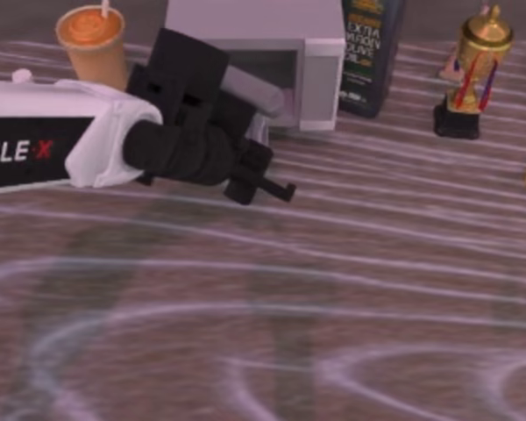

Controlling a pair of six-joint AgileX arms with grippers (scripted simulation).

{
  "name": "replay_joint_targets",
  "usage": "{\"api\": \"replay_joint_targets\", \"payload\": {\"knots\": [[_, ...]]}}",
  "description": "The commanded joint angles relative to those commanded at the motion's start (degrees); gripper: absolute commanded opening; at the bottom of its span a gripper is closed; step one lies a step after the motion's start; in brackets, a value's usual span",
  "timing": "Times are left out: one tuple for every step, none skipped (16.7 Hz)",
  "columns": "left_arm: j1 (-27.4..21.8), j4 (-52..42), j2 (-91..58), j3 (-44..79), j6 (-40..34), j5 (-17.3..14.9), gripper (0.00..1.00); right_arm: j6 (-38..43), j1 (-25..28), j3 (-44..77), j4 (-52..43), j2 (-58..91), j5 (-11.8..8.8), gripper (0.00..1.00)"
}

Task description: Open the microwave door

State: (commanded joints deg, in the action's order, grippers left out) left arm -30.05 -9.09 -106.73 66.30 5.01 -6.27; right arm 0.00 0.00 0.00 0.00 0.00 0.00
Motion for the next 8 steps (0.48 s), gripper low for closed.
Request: {"api": "replay_joint_targets", "payload": {"knots": [[0.0,0.0,0.0,0.0,0.0,0.0,0.0,0.0,0.0,0.0,0.0,0.0,0.0,1.0],[0.0,0.0,0.0,0.0,0.0,0.0,0.0,0.0,0.0,0.0,0.0,0.0,0.0,1.0],[-0.47,-0.04,-0.07,0.0,-0.33,-0.48,0.0,0.0,0.0,0.0,0.0,0.0,0.0,1.0],[-0.37,-0.09,-0.04,-0.1,-0.15,-0.58,0.0,0.0,0.0,0.0,0.0,0.0,0.0,1.0],[-0.09,-0.16,0.1,-0.38,0.43,-0.92,0.0,0.0,0.0,0.0,0.0,0.0,0.0,1.0],[0.2,-0.15,0.36,-0.59,1.07,-1.33,0.0,0.0,0.0,0.0,0.0,0.0,0.0,1.0],[0.56,-0.1,0.63,-0.76,1.64,-1.72,0.0,0.0,0.0,0.0,0.0,0.0,0.0,1.0],[0.85,-0.05,0.91,-0.92,2.32,-2.19,0.0,0.0,0.0,0.0,0.0,0.0,0.0,1.0]]}}
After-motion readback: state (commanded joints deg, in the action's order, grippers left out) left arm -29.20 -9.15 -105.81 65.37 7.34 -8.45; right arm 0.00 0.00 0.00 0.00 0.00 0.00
